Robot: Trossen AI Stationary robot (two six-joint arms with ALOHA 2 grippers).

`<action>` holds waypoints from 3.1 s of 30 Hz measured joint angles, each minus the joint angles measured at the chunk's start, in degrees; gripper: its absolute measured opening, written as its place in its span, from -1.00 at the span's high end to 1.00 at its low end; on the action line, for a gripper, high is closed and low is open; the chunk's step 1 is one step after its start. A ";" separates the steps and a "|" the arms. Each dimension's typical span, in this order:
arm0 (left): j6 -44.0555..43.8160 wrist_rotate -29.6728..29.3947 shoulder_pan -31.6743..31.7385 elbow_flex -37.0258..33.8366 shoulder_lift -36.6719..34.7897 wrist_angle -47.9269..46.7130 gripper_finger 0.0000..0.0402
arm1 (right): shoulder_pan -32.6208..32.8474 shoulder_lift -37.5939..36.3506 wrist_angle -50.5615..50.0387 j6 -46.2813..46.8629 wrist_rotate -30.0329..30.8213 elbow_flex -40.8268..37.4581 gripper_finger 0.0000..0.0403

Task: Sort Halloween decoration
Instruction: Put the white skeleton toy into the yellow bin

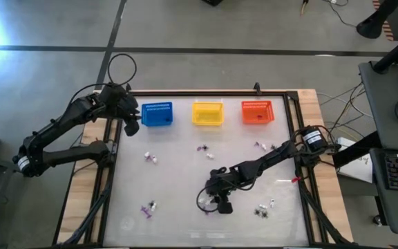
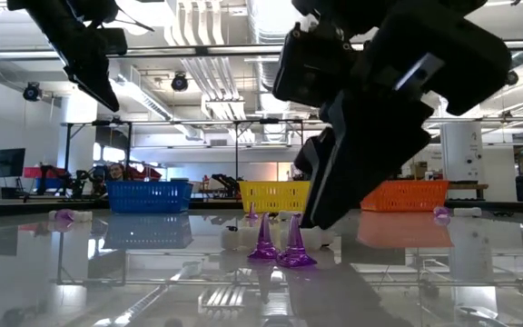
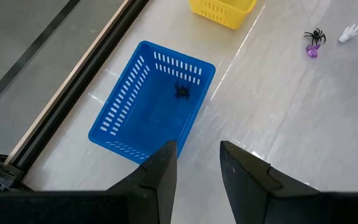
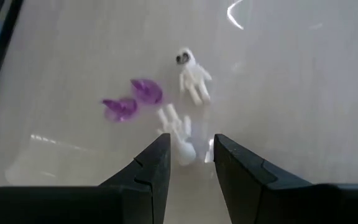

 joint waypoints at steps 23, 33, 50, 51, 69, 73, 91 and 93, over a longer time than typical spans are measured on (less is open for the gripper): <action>0.02 -0.02 -0.01 0.00 0.02 0.10 0.48 | 0.00 0.00 -0.12 0.99 -1.17 -0.61 0.68; 0.00 -0.02 -0.01 0.00 0.02 0.12 0.48 | 0.00 -0.04 -0.07 5.59 -1.34 -0.61 0.95; -1.05 -0.02 0.01 0.00 0.02 0.01 0.48 | -0.53 -2.57 -7.58 5.92 -1.62 4.94 0.96; -1.07 -0.01 0.01 0.00 0.02 -0.01 0.48 | -0.73 -2.77 -8.84 5.91 -1.03 5.42 0.96; 0.02 0.00 0.00 0.00 0.00 -2.13 0.48 | -4.63 -3.40 -21.06 10.23 3.89 12.57 0.95; 0.44 0.00 -0.01 0.00 0.00 -2.13 0.48 | -4.44 -2.52 -21.07 10.41 -0.51 12.57 0.87; -0.66 0.00 0.00 0.00 0.00 -2.15 0.48 | -3.04 0.94 -21.27 -7.44 2.07 12.39 0.27; -0.85 0.00 0.01 0.00 0.00 -2.13 0.48 | -3.04 0.94 -21.19 -8.98 2.04 12.19 0.26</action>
